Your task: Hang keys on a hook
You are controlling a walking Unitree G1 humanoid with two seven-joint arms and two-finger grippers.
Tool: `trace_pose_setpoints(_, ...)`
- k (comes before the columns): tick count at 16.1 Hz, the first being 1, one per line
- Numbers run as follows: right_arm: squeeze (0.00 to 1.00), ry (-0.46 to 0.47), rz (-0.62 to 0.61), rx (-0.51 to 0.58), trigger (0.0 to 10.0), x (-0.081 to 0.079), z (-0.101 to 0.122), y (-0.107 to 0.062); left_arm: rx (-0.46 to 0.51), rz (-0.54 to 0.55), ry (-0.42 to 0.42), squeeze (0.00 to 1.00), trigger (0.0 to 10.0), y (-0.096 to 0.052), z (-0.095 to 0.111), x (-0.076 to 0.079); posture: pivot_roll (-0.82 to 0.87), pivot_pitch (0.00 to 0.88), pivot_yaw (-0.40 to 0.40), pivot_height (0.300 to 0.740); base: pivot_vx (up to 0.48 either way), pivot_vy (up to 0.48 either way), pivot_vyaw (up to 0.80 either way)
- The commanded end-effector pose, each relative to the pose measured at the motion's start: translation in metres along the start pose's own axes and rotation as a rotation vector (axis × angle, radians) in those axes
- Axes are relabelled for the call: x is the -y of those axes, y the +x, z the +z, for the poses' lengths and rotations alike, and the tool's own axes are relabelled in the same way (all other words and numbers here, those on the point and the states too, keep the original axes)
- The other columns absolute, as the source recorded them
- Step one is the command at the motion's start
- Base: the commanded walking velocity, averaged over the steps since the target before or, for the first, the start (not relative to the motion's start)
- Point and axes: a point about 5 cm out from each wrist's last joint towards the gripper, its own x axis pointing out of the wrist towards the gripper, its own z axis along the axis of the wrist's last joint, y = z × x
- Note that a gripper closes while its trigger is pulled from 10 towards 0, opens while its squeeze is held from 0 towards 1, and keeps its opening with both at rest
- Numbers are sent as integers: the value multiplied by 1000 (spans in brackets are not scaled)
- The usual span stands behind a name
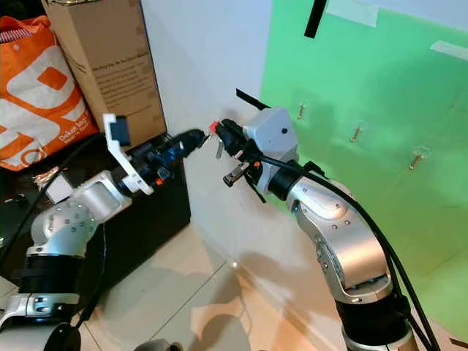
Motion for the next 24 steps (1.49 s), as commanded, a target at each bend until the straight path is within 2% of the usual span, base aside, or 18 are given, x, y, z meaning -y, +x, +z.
trace_pose_setpoints(1, 0, -32, 6, 36, 10000, -1, 9, 0, -23, -17, 6, 0, 4588, 3, -2, 2, -62, 0, 38, 740, 0, 0, 0)
trace_pose_setpoints(2, 0, -31, 6, 36, 10000, -1, 9, 0, -27, -24, 6, 0, 3373, 4, -2, 2, -63, 0, 37, 740, 0, 0, 0)
trace_pose_setpoints(3, 0, -32, 6, 37, 10000, -1, 9, 0, -33, -31, 5, 0, 1176, 5, -4, 3, -63, 0, 36, 740, 0, 0, 0)
trace_pose_setpoints(4, 0, -32, 7, 37, 10000, -1, 9, 1, -37, -37, 4, 0, 0, 6, -5, 4, -64, 0, 35, 740, 0, 0, 0)
trace_pose_setpoints(5, 0, -33, 9, 37, 10000, -1, 9, 1, -46, -46, 2, 0, 0, 7, -6, 5, -63, 0, 34, 740, 0, 0, 0)
trace_pose_setpoints(6, 0, -33, 10, 38, 10000, -1, 9, 1, -48, -48, 3, 0, 1098, 8, -7, 5, -64, 0, 34, 740, 0, 0, 0)
trace_pose_setpoints(7, 0, -33, 12, 38, 10000, -1, 9, 1, -52, -55, 2, 0, 3529, 8, -8, 6, -64, 0, 33, 740, 0, 0, 0)
trace_pose_setpoints(8, 0, -34, 13, 38, 10000, -1, 9, 1, -55, -59, 3, 0, 5373, 8, -9, 6, -65, 0, 33, 740, 0, 0, 0)
trace_pose_setpoints(9, 0, -34, 14, 39, 10000, -1, 9, 1, -57, -63, 4, 0, 10000, 8, -9, 7, -65, 0, 33, 740, 0, 0, 0)
trace_pose_setpoints(17, 0, -35, 18, 43, 10000, -3, 9, 1, -77, -84, -11, 0, 10000, 4, -14, 10, -68, 0, 38, 740, 0, 0, 0)
trace_pose_setpoints(24, 0, -37, 20, 43, 10000, -3, 10, 1, -58, -101, -11, 0, 10000, 9, -10, 12, -71, 0, 39, 740, 0, 0, 0)
